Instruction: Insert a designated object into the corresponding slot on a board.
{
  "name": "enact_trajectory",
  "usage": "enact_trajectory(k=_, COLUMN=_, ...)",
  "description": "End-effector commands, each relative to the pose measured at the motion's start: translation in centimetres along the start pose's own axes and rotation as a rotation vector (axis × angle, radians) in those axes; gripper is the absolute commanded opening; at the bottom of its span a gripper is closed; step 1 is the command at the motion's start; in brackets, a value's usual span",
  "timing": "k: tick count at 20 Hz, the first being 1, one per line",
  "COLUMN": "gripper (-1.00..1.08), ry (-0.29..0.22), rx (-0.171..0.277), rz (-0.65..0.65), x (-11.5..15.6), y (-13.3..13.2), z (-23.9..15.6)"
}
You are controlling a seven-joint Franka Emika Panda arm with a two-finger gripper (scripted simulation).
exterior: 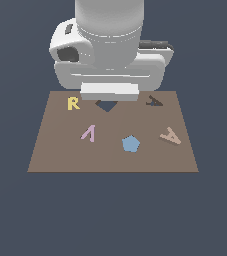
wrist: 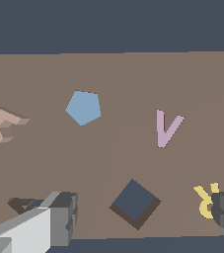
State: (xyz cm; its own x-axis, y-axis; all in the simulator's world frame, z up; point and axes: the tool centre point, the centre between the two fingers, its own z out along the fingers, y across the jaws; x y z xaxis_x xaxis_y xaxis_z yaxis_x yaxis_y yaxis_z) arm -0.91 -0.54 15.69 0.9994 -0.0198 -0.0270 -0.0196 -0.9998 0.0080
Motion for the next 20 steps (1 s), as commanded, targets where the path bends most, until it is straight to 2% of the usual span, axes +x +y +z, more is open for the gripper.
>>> enact_trajectory(k=1, gripper=1.0, ry=0.0, rx=0.0, rz=0.0, x=0.0, y=0.0, z=0.0)
enact_trajectory(k=6, gripper=1.0, ry=0.001, rx=0.0, rz=-0.026, x=0.4, y=-0.5, z=0.4)
enact_trajectory(k=11, gripper=1.0, ry=0.004, rx=0.001, rz=-0.107, x=1.6, y=-2.1, z=1.4)
enact_trajectory(k=16, gripper=1.0, ry=0.009, rx=0.001, rz=-0.248, x=3.5, y=-5.1, z=3.3)
enact_trajectory(k=20, gripper=1.0, ry=0.015, rx=0.001, rz=-0.407, x=5.0, y=-8.8, z=5.3)
